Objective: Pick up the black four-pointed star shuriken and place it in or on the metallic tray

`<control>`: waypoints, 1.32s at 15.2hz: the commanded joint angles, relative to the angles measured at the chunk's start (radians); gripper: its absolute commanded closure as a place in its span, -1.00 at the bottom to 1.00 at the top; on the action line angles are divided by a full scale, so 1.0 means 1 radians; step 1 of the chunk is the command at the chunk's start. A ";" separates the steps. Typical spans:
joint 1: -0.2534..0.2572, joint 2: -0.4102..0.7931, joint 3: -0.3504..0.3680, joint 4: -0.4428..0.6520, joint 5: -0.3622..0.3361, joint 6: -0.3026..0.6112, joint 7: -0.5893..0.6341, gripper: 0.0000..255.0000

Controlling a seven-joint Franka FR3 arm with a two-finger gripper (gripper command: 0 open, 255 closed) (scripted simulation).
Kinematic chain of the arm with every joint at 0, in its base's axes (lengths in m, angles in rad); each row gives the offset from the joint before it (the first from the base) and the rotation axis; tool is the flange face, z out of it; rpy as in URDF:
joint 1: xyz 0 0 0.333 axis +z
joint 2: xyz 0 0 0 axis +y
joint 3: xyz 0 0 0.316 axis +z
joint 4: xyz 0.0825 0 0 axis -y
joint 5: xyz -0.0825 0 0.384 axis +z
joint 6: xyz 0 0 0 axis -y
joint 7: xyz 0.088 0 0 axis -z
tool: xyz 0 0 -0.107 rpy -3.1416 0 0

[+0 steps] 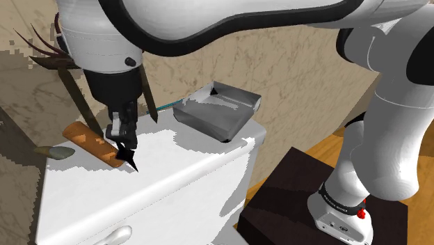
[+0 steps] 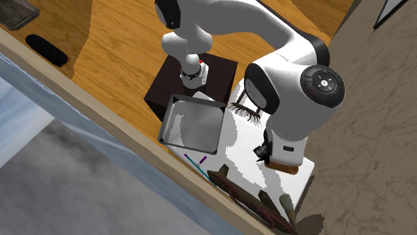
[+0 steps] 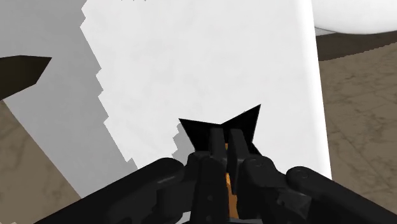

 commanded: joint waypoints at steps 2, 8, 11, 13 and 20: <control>0.004 0.008 0.002 0.051 -0.004 -0.044 0.002 1.00; -0.083 -0.221 -0.023 -0.431 0.316 0.531 -0.447 -1.00; -0.077 -0.196 -0.019 -0.440 0.304 0.566 -0.439 -1.00; -0.074 -0.178 -0.015 -0.445 0.295 0.589 -0.433 -1.00; -0.071 -0.163 -0.012 -0.448 0.287 0.606 -0.428 -1.00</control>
